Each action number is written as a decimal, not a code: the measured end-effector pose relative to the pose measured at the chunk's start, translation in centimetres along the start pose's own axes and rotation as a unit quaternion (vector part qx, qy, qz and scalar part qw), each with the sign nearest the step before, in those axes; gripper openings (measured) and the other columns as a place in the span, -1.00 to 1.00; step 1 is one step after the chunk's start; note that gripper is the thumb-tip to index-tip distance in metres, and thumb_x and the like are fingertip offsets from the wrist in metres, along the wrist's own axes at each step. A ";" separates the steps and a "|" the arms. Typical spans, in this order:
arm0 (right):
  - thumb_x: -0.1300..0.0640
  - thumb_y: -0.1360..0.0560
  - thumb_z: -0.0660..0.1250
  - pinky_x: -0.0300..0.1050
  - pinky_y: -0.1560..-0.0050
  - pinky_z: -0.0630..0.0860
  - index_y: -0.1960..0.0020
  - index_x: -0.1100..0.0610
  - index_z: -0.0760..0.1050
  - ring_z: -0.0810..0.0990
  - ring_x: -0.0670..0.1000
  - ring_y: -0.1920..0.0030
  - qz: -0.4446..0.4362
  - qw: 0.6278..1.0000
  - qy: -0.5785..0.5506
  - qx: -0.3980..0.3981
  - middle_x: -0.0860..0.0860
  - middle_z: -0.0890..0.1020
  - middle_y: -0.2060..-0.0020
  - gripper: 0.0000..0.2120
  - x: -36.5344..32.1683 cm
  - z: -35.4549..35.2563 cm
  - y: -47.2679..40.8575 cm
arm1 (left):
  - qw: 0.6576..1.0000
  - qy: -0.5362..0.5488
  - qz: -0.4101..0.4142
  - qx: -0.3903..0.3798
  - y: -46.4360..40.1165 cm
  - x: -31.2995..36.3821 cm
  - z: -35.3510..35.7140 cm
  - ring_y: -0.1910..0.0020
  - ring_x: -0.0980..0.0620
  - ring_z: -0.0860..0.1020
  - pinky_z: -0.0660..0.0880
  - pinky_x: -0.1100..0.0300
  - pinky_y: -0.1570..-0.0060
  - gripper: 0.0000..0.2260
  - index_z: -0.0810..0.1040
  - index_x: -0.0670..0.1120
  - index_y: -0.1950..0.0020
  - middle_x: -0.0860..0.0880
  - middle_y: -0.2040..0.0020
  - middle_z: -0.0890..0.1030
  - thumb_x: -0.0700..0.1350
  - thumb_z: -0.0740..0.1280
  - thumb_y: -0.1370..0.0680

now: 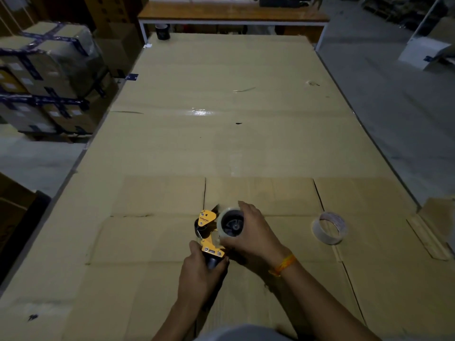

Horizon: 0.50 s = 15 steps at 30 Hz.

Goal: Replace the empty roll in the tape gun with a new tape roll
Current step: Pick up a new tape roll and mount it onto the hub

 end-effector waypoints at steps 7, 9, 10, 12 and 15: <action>-0.24 -0.52 0.52 0.16 -0.13 0.74 -0.02 0.27 0.69 0.76 0.15 -0.07 0.180 0.953 -0.230 -0.077 0.17 0.78 -0.02 -0.47 6.1 -2.3 -2.4 | 1.000 0.002 0.002 0.008 0.2 0.1 -0.1 0.16 0.14 0.64 0.65 0.06 0.20 -0.52 0.35 0.03 -0.09 0.12 0.11 0.65 0.13 0.59 -0.44; -0.13 -0.52 0.56 0.04 -0.06 0.73 0.03 0.27 0.65 0.74 0.15 -0.10 0.218 0.921 -0.295 -0.133 0.19 0.77 -0.04 -0.57 6.4 -1.4 -2.4 | 1.000 0.002 0.004 0.007 0.2 0.1 -0.1 0.16 0.12 0.65 0.67 0.03 0.18 -0.53 0.35 0.03 -0.09 0.11 0.10 0.66 0.13 0.58 -0.44; -0.10 -0.51 0.58 0.02 -0.04 0.72 0.02 0.26 0.65 0.74 0.15 -0.12 0.222 0.916 -0.301 -0.144 0.19 0.77 -0.05 -0.60 6.4 -1.3 -2.6 | 1.000 0.000 0.007 0.007 0.2 0.1 -0.1 0.16 0.12 0.66 0.67 0.04 0.19 -0.53 0.34 0.04 -0.09 0.11 0.09 0.66 0.12 0.59 -0.44; -0.06 -0.50 0.59 0.03 -0.08 0.73 -0.02 0.28 0.65 0.73 0.14 -0.13 0.234 0.910 -0.312 -0.142 0.18 0.77 -0.05 -0.61 6.7 -1.1 -2.8 | 1.000 -0.001 0.010 0.004 0.1 0.2 -0.1 0.15 0.15 0.65 0.67 0.07 0.17 -0.53 0.34 0.04 -0.09 0.12 0.09 0.66 0.12 0.59 -0.46; -0.09 -0.48 0.59 0.11 -0.21 0.72 -0.06 0.29 0.66 0.73 0.16 -0.16 0.244 0.907 -0.313 -0.142 0.19 0.76 -0.08 -0.56 7.3 -0.7 -2.9 | 1.000 0.003 0.006 -0.002 0.1 0.1 0.0 0.14 0.16 0.65 0.69 0.06 0.15 -0.53 0.35 0.03 -0.11 0.14 0.08 0.66 0.11 0.59 -0.46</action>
Point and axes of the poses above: each hand's wrist, its own y-axis away from the middle knuckle, its own z-axis out of the palm, x = y × z, the point moved 9 cm from there along -y, towards the middle knuckle
